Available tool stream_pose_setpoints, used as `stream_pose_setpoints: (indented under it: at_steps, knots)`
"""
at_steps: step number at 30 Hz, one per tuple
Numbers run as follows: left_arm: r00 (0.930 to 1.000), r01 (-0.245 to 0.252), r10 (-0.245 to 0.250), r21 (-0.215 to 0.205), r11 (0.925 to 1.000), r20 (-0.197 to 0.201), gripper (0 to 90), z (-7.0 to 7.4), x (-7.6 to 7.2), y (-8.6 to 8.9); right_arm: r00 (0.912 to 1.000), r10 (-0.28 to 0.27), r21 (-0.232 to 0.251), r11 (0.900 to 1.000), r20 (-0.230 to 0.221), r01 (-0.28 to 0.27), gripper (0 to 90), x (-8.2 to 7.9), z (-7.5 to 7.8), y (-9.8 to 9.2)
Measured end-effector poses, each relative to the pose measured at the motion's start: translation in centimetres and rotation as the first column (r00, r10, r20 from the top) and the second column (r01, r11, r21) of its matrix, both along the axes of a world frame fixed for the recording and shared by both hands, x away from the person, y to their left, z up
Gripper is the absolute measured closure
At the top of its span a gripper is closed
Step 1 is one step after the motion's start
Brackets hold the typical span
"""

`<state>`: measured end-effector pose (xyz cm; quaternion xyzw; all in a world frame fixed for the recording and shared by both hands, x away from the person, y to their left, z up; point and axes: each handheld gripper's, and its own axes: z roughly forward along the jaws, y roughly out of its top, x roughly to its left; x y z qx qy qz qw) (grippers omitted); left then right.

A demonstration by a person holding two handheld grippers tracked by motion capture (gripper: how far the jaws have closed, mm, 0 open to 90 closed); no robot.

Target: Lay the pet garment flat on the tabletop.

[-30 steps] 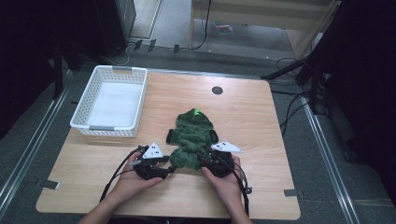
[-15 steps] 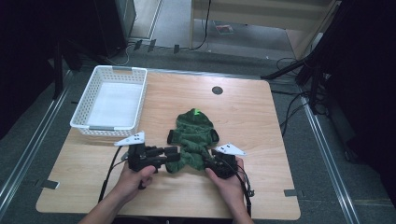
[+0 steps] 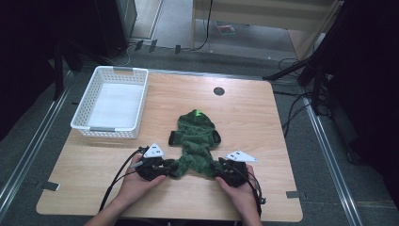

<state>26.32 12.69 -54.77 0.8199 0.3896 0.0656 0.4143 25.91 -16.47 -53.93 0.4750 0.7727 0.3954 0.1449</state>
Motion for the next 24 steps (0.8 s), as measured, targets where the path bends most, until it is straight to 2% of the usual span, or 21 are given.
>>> stream_pose_setpoints:
  at_steps: [1,2,3,5,6,7,8,9,10,11,12,14,15,16,17,18,19,20,21,22,24]
  knots:
    - [1.0000,0.002,-0.002,0.010,0.9999,-0.002,78.1,0.0,0.1,0.3,1.0000,0.000,0.000,1.000,0.000,0.000,62.3,0.0,0.0,0.0]
    - [1.0000,0.004,-0.004,0.046,0.9990,0.001,84.8,0.1,0.2,1.0,1.0000,-0.003,-0.032,0.999,0.004,0.003,65.5,-0.1,-0.3,0.0]
    - [0.9999,0.001,-0.002,0.062,0.9981,0.012,86.3,0.1,0.3,1.3,1.0000,-0.004,-0.041,0.999,0.007,0.004,66.4,0.0,-0.4,-0.3]
    - [0.9999,0.003,-0.004,0.064,0.9980,0.013,86.5,0.1,0.3,1.7,0.9999,-0.014,-0.033,0.999,0.002,0.014,66.5,0.2,-0.5,-0.7]
    - [0.9999,0.014,-0.014,0.053,0.9985,-0.003,86.5,0.2,0.5,2.0,0.9999,-0.014,-0.033,0.999,0.002,0.014,66.5,0.2,-0.5,-0.7]
    - [0.9993,0.027,-0.026,0.035,0.9990,-0.025,85.5,0.2,0.6,2.2,0.9998,-0.018,-0.019,1.000,-0.005,0.018,66.1,0.2,-0.4,-0.9]
    - [0.9969,0.060,-0.060,-0.004,0.9982,-0.051,71.4,0.4,0.8,2.4,0.9998,-0.013,0.021,1.000,-0.014,0.014,63.6,0.2,-0.2,-1.1]
    - [0.9969,0.060,-0.060,-0.004,0.9982,-0.051,63.0,0.4,0.8,2.4,0.9998,-0.013,0.021,1.000,-0.014,0.014,63.6,0.2,-0.2,-1.1]
    - [0.9971,0.064,-0.066,-0.049,0.9967,-0.039,63.0,0.8,0.8,2.4,0.9999,-0.010,0.030,1.000,-0.004,0.010,61.4,0.2,0.0,-1.1]
    - [0.9960,0.057,-0.068,-0.165,0.9845,-0.059,50.6,1.3,1.0,2.6,0.9994,-0.001,0.075,0.997,0.035,-0.002,58.3,-0.2,0.8,-1.0]
    - [0.9961,0.036,-0.052,-0.213,0.9764,-0.071,47.7,1.4,1.1,2.6,0.9985,0.005,0.098,0.995,0.055,-0.010,57.8,-0.3,1.2,-0.9]
    - [0.9965,0.009,-0.028,-0.229,0.9735,-0.078,45.2,1.5,1.1,2.3,0.9975,0.005,0.121,0.993,0.070,-0.014,57.3,-0.4,1.5,-0.8]
    - [0.9965,-0.009,-0.010,-0.221,0.9753,-0.083,42.9,1.4,1.1,1.9,0.9971,0.009,0.129,0.991,0.075,-0.019,57.2,-0.4,1.6,-0.6]
    - [0.9970,-0.006,-0.008,-0.183,0.9831,-0.077,41.8,1.1,1.0,1.4,0.9973,0.016,0.124,0.992,0.071,-0.025,57.1,-0.4,1.4,-0.3]
    - [0.9980,-0.014,0.007,-0.121,0.9926,-0.062,43.4,0.8,0.8,0.8,0.9979,0.023,0.101,0.994,0.060,-0.029,57.5,-0.3,1.2,0.1]
    - [0.9985,-0.023,0.020,-0.062,0.9978,-0.051,47.8,0.5,0.7,0.3,0.9980,0.026,0.070,0.997,0.057,-0.030,58.7,-0.2,0.8,0.5]
    - [0.9986,-0.022,0.020,-0.043,0.9988,-0.048,50.5,0.1,0.5,0.1,0.9982,0.026,0.039,0.999,0.054,-0.028,60.7,-0.2,0.5,0.8]
    - [0.9995,-0.007,0.005,-0.039,0.9992,-0.032,63.5,-0.1,0.1,0.1,0.9982,0.027,0.015,0.999,0.053,-0.028,71.2,-0.3,0.2,1.0]
    - [0.9995,-0.007,0.005,-0.039,0.9992,-0.032,66.1,-0.1,0.1,0.1,0.9981,0.033,0.026,0.999,0.051,-0.035,74.2,-0.3,0.2,0.8]
    - [1.0000,-0.001,0.001,-0.003,1.0000,0.004,70.5,0.1,-0.1,0.1,0.9982,0.037,0.030,0.999,0.047,-0.039,77.3,-0.3,0.2,0.6]
    - [0.9998,0.002,-0.002,0.017,0.9999,0.019,74.1,0.1,-0.2,0.2,0.9985,0.035,0.027,0.999,0.043,-0.036,79.3,-0.3,0.3,0.3]
